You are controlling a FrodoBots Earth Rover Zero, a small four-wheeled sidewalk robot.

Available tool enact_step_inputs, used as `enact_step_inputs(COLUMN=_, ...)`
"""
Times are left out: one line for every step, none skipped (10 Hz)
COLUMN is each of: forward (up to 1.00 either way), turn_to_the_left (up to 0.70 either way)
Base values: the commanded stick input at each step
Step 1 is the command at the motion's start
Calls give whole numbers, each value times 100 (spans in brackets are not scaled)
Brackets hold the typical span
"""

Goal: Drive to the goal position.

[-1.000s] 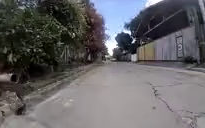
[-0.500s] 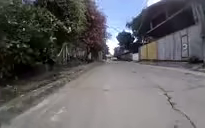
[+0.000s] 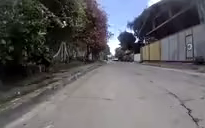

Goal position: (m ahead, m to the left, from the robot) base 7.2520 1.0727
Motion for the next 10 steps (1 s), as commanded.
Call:
enact_step_inputs(forward=85, turn_to_the_left=0)
enact_step_inputs(forward=85, turn_to_the_left=0)
enact_step_inputs(forward=85, turn_to_the_left=0)
enact_step_inputs(forward=85, turn_to_the_left=0)
enact_step_inputs(forward=85, turn_to_the_left=-15)
enact_step_inputs(forward=85, turn_to_the_left=-34)
enact_step_inputs(forward=85, turn_to_the_left=-34)
enact_step_inputs(forward=85, turn_to_the_left=-34)
enact_step_inputs(forward=85, turn_to_the_left=-34)
enact_step_inputs(forward=85, turn_to_the_left=-34)
